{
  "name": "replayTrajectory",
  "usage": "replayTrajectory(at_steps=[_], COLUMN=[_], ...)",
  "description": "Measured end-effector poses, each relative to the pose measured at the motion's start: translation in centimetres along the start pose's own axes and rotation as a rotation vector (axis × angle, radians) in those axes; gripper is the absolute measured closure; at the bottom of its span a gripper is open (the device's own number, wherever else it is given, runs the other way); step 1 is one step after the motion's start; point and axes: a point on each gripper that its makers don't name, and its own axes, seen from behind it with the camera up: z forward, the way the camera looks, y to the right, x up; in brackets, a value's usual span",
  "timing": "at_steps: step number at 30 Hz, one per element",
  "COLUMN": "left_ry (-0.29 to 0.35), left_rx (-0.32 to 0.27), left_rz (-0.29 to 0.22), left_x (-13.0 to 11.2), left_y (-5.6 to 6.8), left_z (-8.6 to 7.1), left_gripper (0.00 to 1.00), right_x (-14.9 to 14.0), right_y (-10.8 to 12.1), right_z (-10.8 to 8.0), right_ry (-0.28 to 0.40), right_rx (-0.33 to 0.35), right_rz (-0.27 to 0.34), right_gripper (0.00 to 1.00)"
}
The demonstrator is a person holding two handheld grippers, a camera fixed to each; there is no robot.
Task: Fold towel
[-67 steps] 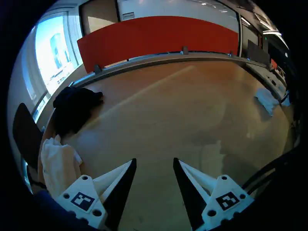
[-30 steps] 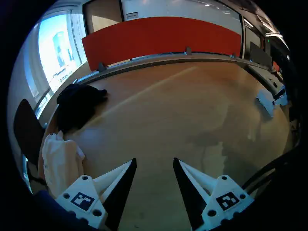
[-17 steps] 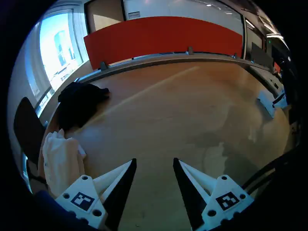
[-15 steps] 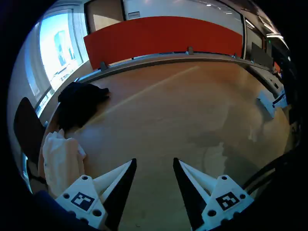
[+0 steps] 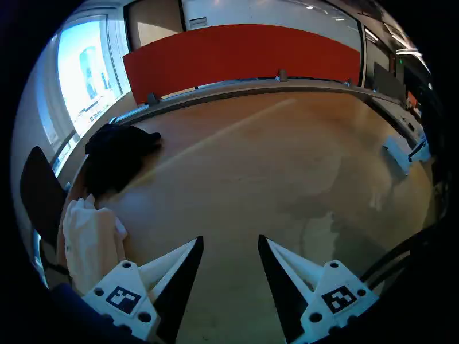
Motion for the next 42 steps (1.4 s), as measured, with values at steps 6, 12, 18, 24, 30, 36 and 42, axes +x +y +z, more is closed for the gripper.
replayTrajectory(at_steps=[6,12,18,24,30,36,42], left_ry=[0.0,0.0,-0.001,0.001,0.003,0.006,0.01], left_rx=[-0.002,-0.001,0.0,0.002,0.003,0.002,0.002], left_rz=[0.003,0.001,-0.001,-0.005,-0.004,-0.002,-0.006], left_x=[0.0,0.0,-0.1,0.1,0.3,0.5,0.8], left_y=[0.1,0.1,0.1,0.0,-0.2,-0.1,-0.2], left_z=[0.1,0.1,0.0,0.1,0.1,0.3,0.3], left_gripper=[0.3,0.3,0.3,0.3,0.3,0.3,0.31], right_x=[-0.6,-0.7,-0.7,-0.2,-0.1,0.4,2.6], right_y=[-0.2,-0.2,-0.1,-0.3,-0.1,0.7,1.8], right_z=[-0.1,0.0,0.0,-0.2,-0.5,-0.6,-1.4], right_ry=[-0.018,-0.021,-0.019,0.014,0.037,0.073,0.186], right_rx=[0.009,0.011,0.004,0.005,-0.007,-0.049,-0.083], right_rz=[-0.009,-0.009,-0.006,0.014,0.028,0.044,0.127], right_gripper=[0.85,0.85,0.83,0.43,0.23,0.14,0.07])
